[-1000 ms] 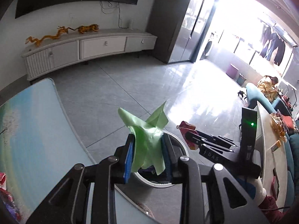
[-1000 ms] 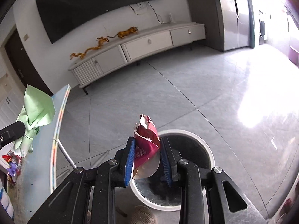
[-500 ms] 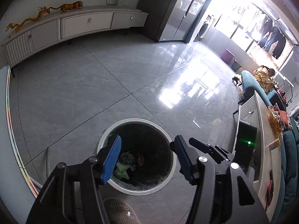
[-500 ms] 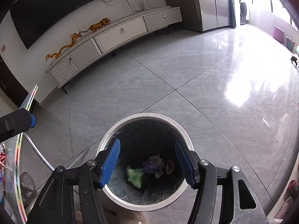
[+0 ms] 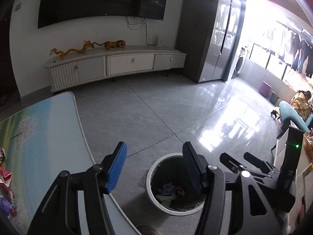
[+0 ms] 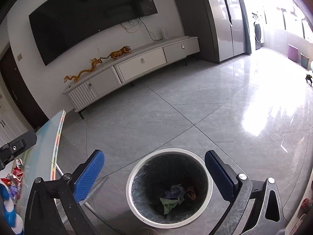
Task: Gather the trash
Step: 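Move both tools back to the trash pile on the table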
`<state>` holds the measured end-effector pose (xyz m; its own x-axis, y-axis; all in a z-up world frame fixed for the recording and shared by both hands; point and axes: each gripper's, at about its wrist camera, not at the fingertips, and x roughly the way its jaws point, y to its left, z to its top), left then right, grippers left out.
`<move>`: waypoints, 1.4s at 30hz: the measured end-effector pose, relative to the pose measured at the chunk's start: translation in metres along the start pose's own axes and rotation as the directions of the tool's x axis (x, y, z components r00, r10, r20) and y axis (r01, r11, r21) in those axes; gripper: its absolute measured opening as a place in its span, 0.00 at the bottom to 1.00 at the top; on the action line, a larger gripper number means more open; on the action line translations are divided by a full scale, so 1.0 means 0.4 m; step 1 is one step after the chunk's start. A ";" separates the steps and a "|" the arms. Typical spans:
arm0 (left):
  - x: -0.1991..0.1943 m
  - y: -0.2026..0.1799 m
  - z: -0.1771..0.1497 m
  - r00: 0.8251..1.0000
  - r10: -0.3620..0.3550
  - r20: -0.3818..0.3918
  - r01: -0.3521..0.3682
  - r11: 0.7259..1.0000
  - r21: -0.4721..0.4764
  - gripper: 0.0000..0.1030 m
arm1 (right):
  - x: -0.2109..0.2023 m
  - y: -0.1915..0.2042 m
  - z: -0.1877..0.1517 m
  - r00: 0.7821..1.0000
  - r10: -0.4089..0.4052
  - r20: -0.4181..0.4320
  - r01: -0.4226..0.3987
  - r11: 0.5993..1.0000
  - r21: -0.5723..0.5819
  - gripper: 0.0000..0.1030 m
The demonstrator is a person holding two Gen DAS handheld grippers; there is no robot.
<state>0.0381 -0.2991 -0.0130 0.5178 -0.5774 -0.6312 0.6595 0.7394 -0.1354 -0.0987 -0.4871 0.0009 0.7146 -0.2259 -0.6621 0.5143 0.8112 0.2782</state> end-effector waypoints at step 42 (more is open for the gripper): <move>-0.613 0.617 -0.304 0.820 0.569 0.058 -0.517 0.782 -0.349 0.63 | -0.144 0.638 -0.086 0.948 0.318 -0.020 -0.303 0.880 -0.365 1.00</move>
<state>0.0076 0.0672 0.0154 0.8315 -0.0733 -0.5506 0.0576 0.9973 -0.0457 -0.0250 -0.2485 0.0860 0.8314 0.0547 -0.5530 0.0633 0.9793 0.1920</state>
